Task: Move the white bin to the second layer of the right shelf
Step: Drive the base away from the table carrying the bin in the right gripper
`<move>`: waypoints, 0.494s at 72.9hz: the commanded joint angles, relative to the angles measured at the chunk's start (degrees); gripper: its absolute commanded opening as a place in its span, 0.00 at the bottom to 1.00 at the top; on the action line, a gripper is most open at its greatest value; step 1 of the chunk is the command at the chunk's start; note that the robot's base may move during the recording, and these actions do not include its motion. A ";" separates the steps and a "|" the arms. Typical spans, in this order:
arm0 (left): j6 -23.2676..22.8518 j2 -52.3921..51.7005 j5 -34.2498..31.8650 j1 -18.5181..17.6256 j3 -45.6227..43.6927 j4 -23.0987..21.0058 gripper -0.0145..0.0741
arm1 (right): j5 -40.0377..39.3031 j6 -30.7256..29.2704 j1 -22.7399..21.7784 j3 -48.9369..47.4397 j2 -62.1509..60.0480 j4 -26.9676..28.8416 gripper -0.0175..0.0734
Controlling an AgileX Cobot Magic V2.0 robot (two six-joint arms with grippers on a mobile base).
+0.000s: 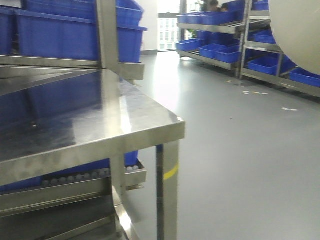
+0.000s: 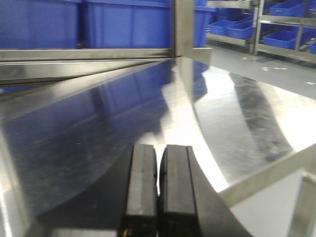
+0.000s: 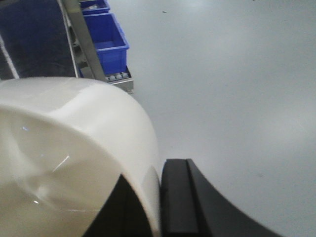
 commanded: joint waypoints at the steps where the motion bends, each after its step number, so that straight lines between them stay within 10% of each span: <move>1: -0.30 -0.80 -5.01 -0.33 2.11 0.00 0.26 | -5.92 -0.02 -0.33 -1.77 -0.06 -0.37 0.25; 36: -0.30 -0.80 -5.01 -0.33 2.11 0.00 0.26 | -5.92 -0.02 -0.33 -1.77 -0.06 -0.37 0.25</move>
